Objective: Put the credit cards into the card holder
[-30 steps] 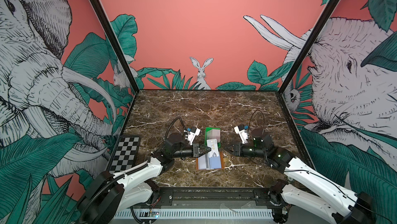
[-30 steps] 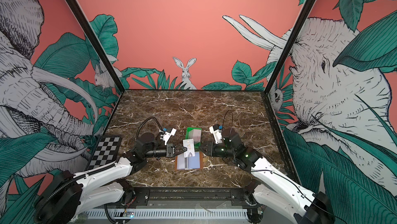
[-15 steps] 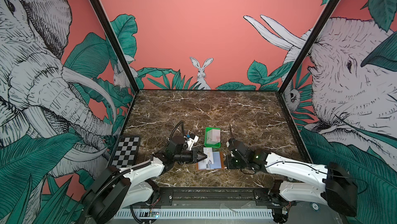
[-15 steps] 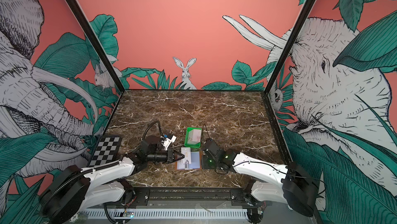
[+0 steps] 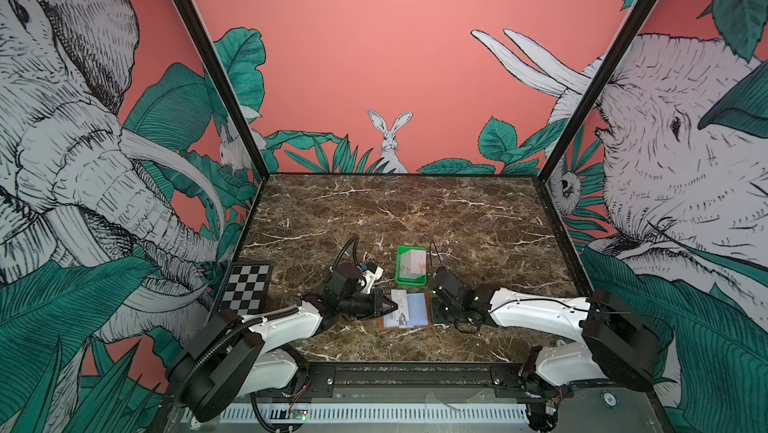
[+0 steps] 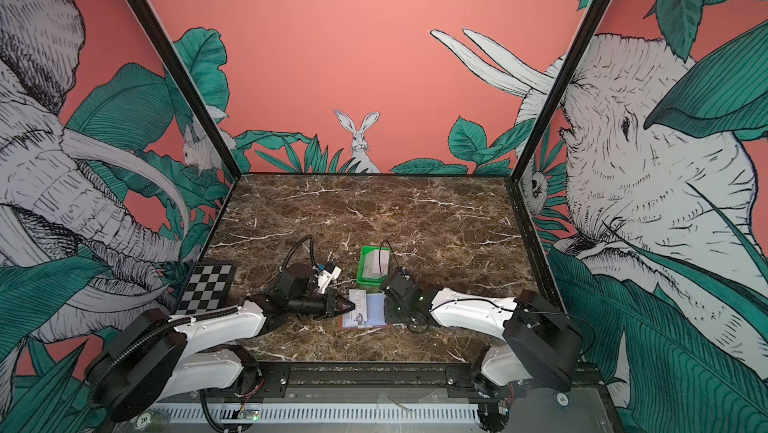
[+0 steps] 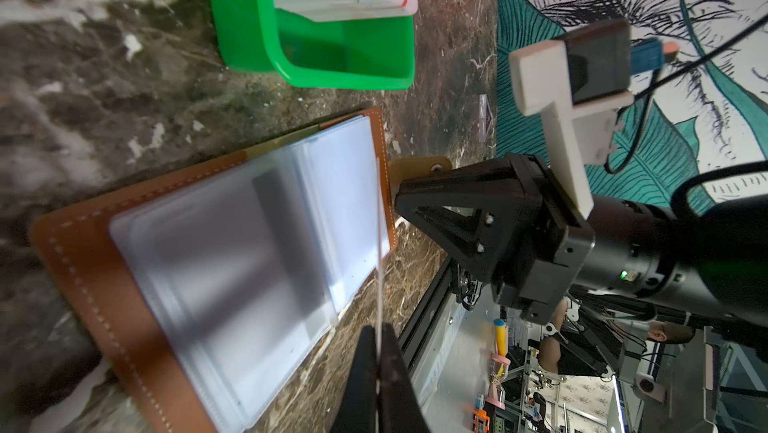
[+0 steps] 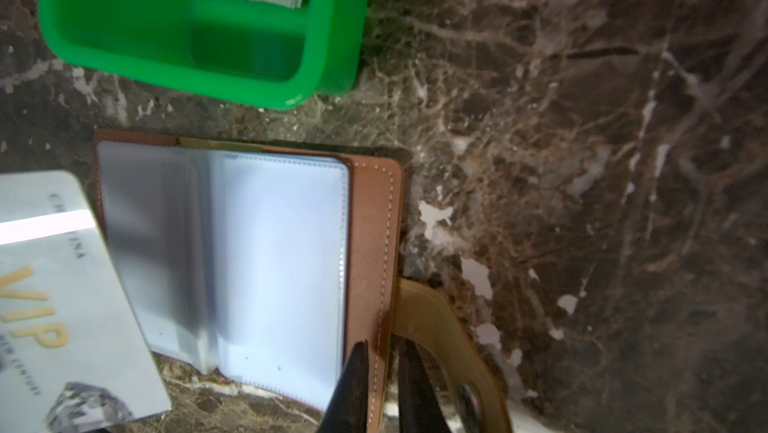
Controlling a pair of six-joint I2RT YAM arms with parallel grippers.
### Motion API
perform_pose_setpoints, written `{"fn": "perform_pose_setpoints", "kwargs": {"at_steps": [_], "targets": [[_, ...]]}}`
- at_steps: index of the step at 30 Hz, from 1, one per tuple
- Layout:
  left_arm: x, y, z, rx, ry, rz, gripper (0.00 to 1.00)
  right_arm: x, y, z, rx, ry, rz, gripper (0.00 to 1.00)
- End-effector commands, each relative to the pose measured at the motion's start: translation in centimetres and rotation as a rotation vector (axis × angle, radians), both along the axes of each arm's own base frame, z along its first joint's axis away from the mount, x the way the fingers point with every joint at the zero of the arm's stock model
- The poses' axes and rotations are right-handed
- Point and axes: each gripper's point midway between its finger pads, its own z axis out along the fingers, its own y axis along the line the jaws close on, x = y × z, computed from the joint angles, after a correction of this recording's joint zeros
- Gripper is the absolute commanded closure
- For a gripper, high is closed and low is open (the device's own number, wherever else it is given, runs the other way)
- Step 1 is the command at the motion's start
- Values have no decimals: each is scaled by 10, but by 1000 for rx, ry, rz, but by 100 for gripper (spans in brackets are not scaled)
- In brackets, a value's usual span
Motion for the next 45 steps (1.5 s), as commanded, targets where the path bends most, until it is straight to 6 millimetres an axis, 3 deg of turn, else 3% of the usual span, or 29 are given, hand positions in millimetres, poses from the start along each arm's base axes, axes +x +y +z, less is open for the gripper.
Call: {"fn": "perform_pose_setpoints", "kwargs": {"at_steps": [1, 8, 25, 45], "targets": [[4, -1, 1, 7, -14, 2, 100, 12, 6, 3, 10, -38, -7, 85], [7, -1, -2, 11, 7, 19, 100, 14, 5, -5, -20, -27, 10, 86], [12, 3, -31, 53, 120, 115, 100, 10, 2, -10, -23, -20, 25, 88], [0, 7, -48, 74, 211, 115, 100, 10, -1, -11, -32, -21, 22, 88]]}}
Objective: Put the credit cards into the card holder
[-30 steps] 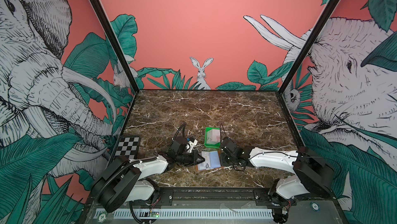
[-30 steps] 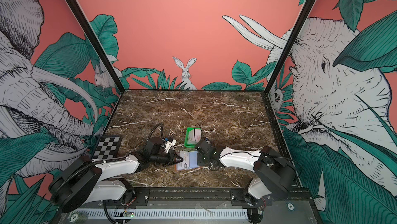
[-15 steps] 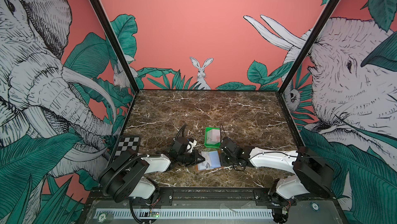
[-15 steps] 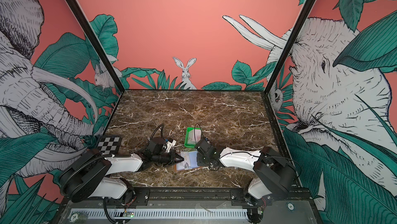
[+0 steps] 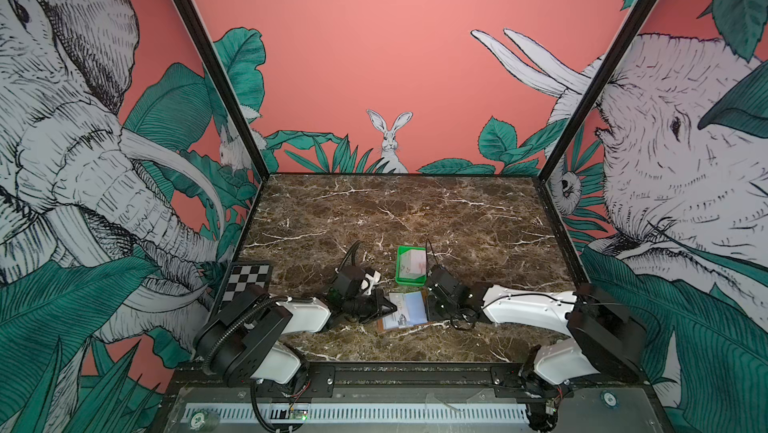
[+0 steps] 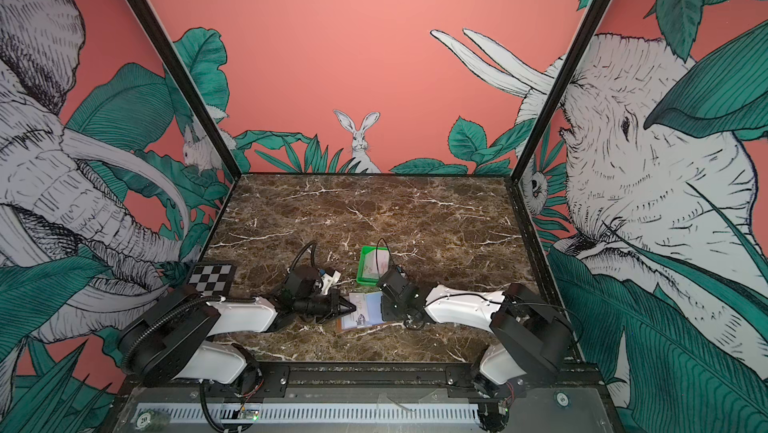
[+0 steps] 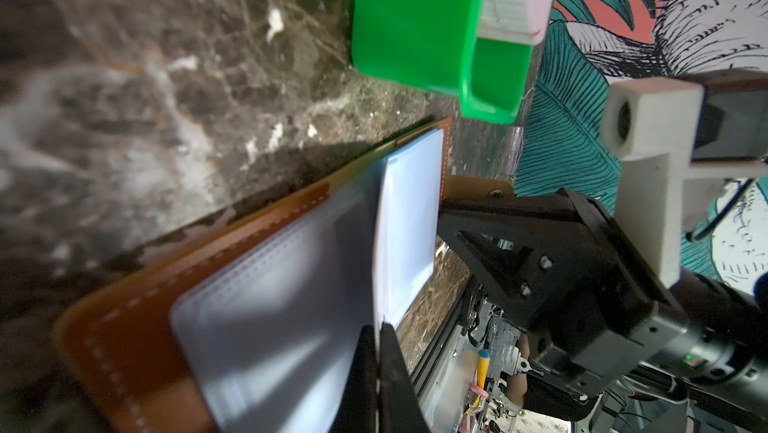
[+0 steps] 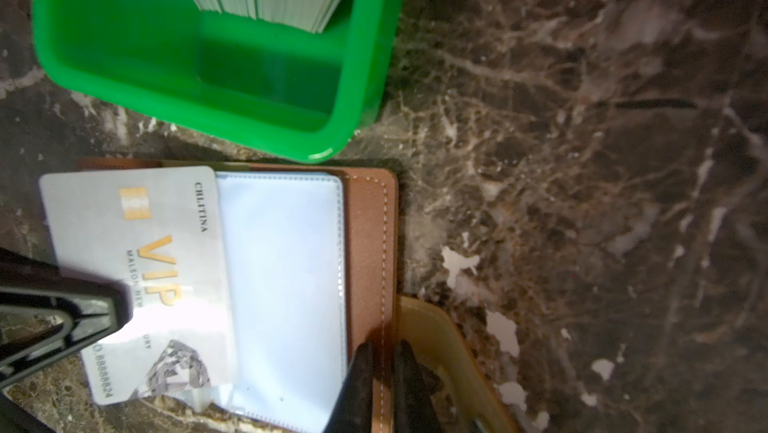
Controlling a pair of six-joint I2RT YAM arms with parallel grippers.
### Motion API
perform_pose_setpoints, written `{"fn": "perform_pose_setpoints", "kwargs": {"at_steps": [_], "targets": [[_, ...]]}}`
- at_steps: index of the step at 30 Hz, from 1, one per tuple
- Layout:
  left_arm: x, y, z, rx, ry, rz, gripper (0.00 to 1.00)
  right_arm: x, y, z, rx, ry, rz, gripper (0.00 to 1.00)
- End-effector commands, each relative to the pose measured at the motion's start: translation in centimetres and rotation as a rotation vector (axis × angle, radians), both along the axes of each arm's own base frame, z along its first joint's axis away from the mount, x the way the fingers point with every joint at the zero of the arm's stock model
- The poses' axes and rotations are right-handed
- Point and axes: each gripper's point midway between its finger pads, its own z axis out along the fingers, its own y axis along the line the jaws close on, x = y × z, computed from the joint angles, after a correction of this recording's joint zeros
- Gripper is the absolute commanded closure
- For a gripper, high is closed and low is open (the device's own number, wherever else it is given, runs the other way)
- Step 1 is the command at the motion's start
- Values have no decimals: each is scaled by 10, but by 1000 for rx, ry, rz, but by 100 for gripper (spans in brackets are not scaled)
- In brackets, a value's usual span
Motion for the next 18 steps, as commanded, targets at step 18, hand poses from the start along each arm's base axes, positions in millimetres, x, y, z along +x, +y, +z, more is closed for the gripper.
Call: {"fn": "perform_pose_setpoints", "kwargs": {"at_steps": [18], "targets": [[-12, 1, -10, -19, 84, -5, 100, 0, -8, -8, -25, 0, -10, 89]]}}
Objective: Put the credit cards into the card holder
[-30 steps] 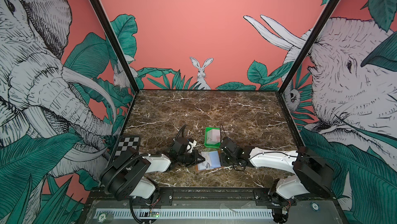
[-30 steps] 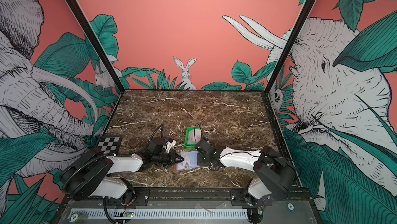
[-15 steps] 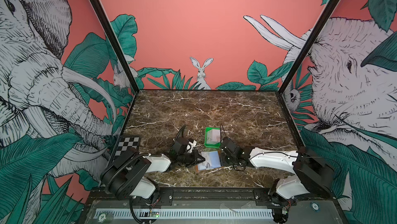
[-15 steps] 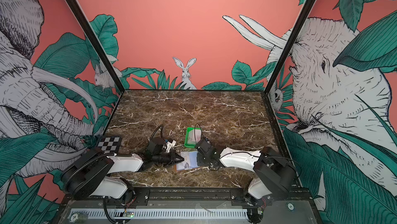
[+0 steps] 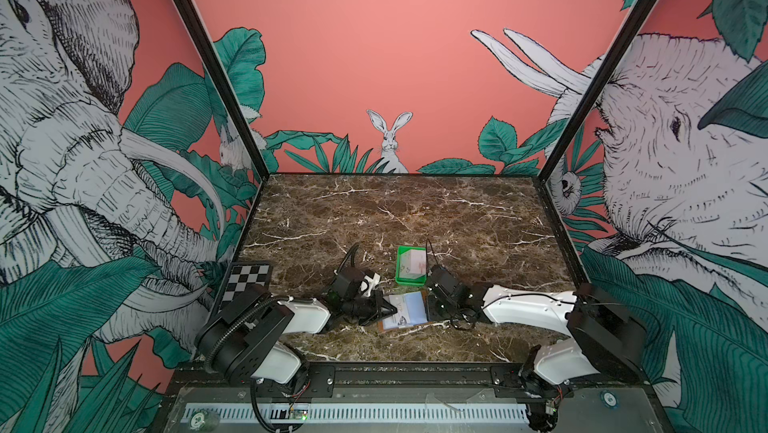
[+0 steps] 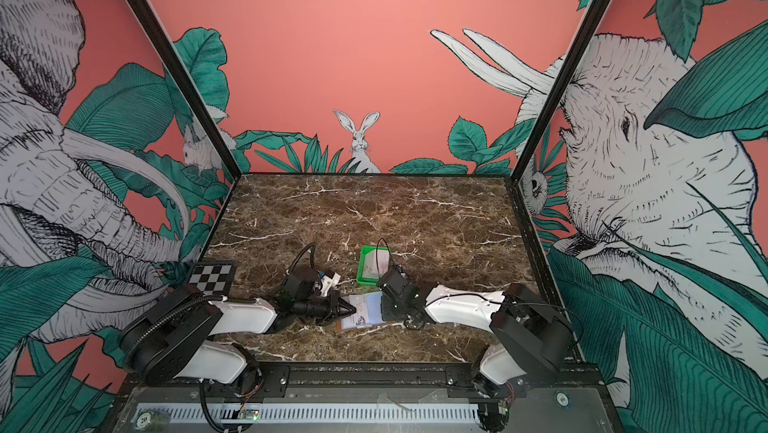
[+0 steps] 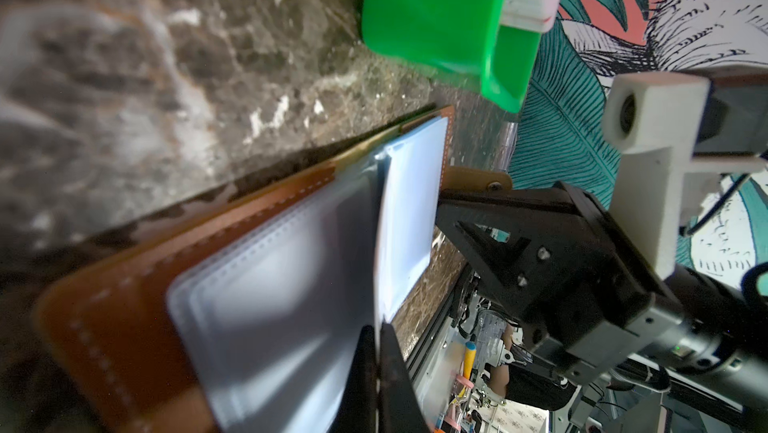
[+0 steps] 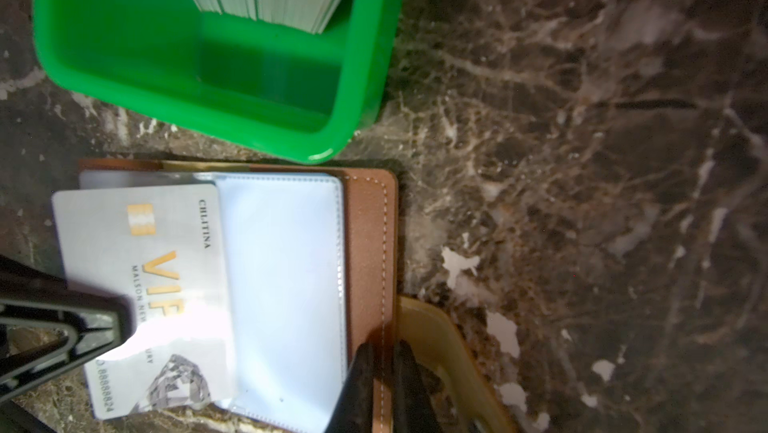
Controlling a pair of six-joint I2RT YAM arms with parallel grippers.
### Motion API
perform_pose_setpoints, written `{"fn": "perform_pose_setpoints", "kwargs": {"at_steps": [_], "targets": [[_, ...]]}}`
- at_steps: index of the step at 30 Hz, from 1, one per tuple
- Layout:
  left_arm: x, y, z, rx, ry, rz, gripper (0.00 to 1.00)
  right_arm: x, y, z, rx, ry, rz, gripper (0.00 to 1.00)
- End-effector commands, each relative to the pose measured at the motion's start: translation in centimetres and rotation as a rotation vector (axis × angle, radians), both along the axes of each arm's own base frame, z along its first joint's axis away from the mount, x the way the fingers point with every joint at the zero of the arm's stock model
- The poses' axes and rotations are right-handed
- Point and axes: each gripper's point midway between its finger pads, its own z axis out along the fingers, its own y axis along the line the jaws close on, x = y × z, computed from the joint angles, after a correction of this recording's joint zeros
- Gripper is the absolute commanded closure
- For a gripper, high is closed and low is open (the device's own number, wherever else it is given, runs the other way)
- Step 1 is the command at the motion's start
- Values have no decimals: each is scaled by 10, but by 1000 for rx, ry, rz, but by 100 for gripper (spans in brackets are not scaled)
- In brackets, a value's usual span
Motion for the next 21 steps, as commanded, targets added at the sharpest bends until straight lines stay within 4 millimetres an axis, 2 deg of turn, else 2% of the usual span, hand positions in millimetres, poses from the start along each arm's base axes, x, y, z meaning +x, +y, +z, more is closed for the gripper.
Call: {"fn": "perform_pose_setpoints", "kwargs": {"at_steps": [1, 14, 21], "targets": [[-5, 2, -8, 3, 37, -6, 100, -1, -9, -8, -30, 2, -11, 89], [4, -4, -9, 31, 21, -21, 100, -3, -6, -10, -19, 13, -6, 90], [3, 0, -10, 88, 23, -26, 92, -6, -4, -13, 2, 24, 2, 91]]}}
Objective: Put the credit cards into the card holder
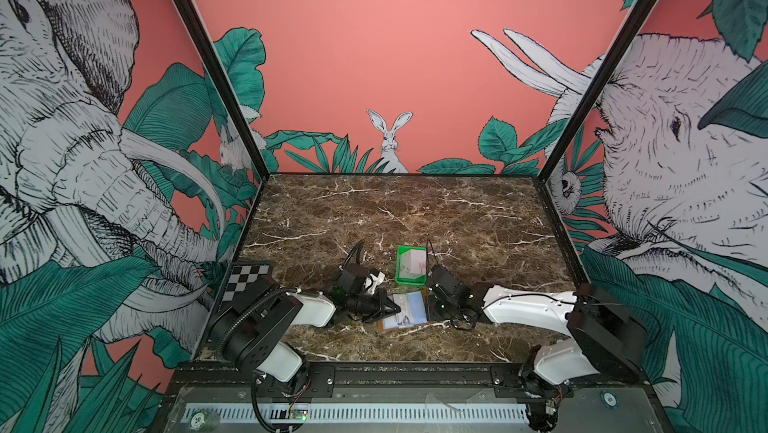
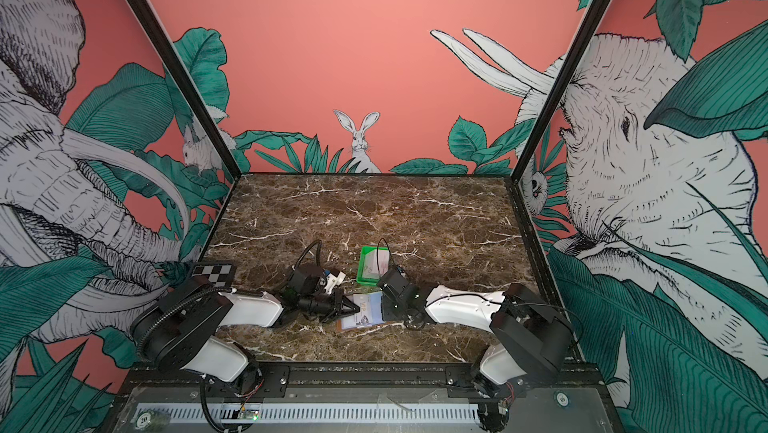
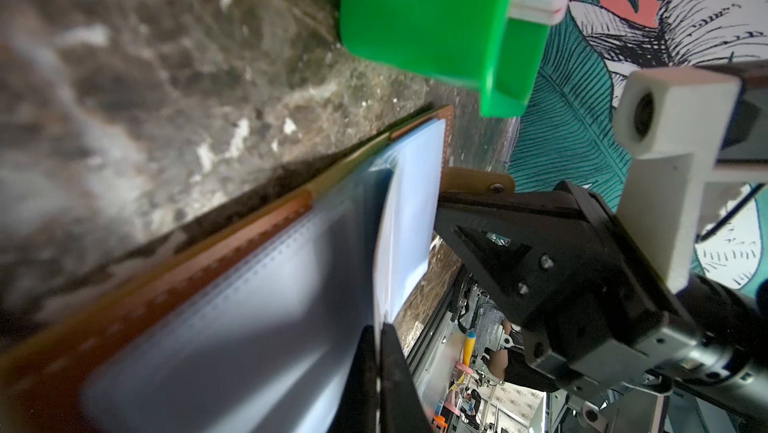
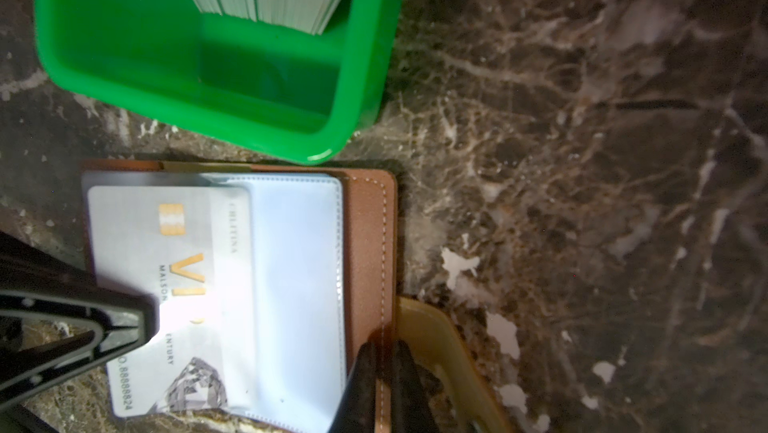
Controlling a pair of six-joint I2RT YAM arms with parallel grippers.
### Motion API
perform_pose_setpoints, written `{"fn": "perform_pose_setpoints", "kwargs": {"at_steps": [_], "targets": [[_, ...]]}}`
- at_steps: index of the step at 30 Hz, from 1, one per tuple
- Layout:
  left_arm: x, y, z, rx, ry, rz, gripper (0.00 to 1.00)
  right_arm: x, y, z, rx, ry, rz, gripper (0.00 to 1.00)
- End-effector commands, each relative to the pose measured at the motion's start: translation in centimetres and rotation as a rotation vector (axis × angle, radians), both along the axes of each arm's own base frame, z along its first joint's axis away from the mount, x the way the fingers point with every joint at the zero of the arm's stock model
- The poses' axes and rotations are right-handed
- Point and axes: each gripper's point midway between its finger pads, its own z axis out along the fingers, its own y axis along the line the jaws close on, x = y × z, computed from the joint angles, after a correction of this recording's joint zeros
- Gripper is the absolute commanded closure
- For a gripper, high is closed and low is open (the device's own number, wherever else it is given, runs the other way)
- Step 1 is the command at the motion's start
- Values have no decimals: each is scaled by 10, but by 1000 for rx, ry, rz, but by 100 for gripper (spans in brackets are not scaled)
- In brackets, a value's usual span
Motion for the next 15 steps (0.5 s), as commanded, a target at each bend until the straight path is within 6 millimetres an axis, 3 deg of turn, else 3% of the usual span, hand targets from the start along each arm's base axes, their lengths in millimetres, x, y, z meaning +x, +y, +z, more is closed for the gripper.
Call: {"fn": "perform_pose_setpoints", "kwargs": {"at_steps": [1, 15], "targets": [[-2, 7, -8, 74, 11, 6, 91, -6, -3, -11, -4, 23, 2, 91], [-5, -8, -3, 98, 2, -29, 90, -8, 5, -6, 51, 20, 25, 91]]}}
